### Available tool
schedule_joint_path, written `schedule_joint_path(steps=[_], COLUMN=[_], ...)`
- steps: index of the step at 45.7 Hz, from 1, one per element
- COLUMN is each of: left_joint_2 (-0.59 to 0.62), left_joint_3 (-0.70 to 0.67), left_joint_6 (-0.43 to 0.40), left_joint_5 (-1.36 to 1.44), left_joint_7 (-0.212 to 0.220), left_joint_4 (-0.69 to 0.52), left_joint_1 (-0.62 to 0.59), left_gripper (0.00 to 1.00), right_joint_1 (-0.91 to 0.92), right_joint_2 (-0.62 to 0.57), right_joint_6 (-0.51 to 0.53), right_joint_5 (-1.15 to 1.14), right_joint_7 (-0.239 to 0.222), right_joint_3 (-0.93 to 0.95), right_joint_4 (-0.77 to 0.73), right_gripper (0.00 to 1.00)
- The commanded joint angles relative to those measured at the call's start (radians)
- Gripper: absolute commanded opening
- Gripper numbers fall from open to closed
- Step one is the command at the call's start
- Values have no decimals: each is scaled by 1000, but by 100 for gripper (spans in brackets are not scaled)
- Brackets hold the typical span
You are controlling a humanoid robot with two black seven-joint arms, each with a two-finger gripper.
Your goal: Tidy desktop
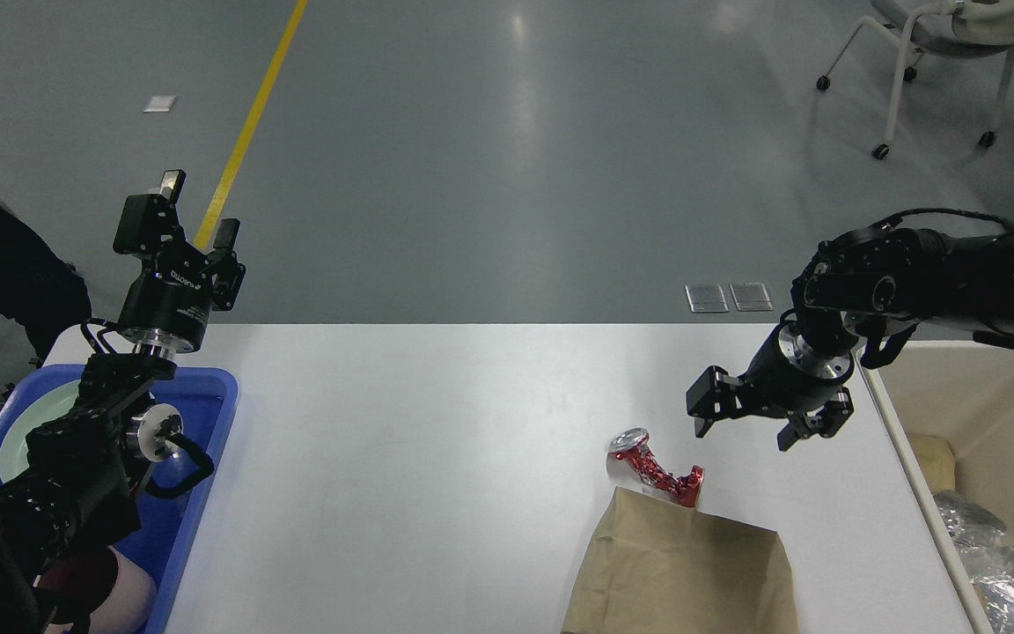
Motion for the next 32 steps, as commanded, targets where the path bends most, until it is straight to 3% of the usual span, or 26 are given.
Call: schedule_joint_path(steps=[1, 19, 28, 32], left_joint_2=[0, 0, 0, 0], left_joint_3=[-1, -1, -1, 0], left_joint_6=[0, 0, 0, 0], left_joint_5=[0, 0, 0, 0], left_joint_7=[0, 0, 0, 0], left_joint_4=[0, 0, 0, 0], left_joint_1=[0, 0, 0, 0], left_gripper=[96, 96, 96, 96], right_joint_1=[-1, 16, 62, 80], right_joint_2=[46, 94, 90, 90], right_joint_6=[-123, -126, -118, -117], right_joint_5=[-5, -45, -354, -474], right_joint_7=[2, 9, 14, 38], right_joint_3=[47, 79, 85, 82], right_joint_4=[-88, -76, 35, 105], right_gripper=[100, 100, 100, 100])
